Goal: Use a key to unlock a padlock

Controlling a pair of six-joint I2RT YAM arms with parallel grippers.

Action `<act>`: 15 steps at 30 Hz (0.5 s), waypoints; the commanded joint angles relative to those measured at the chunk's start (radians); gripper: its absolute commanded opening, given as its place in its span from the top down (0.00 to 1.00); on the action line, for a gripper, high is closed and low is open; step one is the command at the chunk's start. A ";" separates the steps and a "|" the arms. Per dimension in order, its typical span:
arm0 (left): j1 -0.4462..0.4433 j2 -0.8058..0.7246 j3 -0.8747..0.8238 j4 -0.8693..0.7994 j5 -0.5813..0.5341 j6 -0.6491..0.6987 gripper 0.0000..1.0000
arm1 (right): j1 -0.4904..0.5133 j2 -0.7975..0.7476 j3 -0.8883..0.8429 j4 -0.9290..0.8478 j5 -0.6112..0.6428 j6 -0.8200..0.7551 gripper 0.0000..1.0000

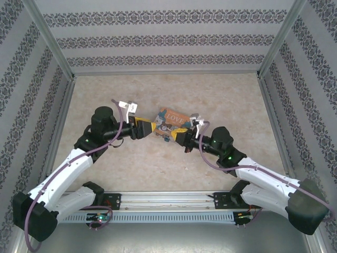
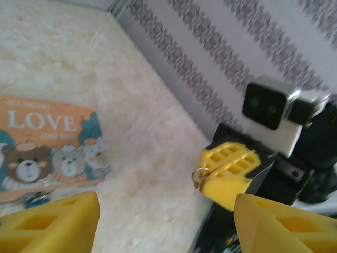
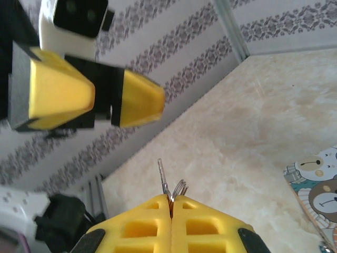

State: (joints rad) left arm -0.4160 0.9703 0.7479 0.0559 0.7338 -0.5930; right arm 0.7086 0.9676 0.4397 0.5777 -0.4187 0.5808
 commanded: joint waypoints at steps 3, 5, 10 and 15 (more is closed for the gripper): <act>-0.004 0.003 -0.093 0.495 -0.049 -0.317 0.39 | 0.003 -0.017 -0.016 0.163 0.091 0.191 1.00; -0.025 0.020 -0.114 0.560 -0.074 -0.345 0.39 | 0.014 -0.010 -0.006 0.163 0.093 0.198 1.00; -0.080 0.077 -0.106 0.602 -0.091 -0.347 0.39 | 0.034 0.033 0.015 0.205 0.098 0.210 1.00; -0.121 0.126 -0.090 0.622 -0.099 -0.339 0.41 | 0.048 0.089 0.036 0.249 0.091 0.230 1.00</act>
State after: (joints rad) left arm -0.5159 1.0847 0.6395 0.5846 0.6483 -0.9127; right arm 0.7429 1.0389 0.4370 0.7506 -0.3367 0.7837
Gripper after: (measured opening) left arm 0.598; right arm 0.048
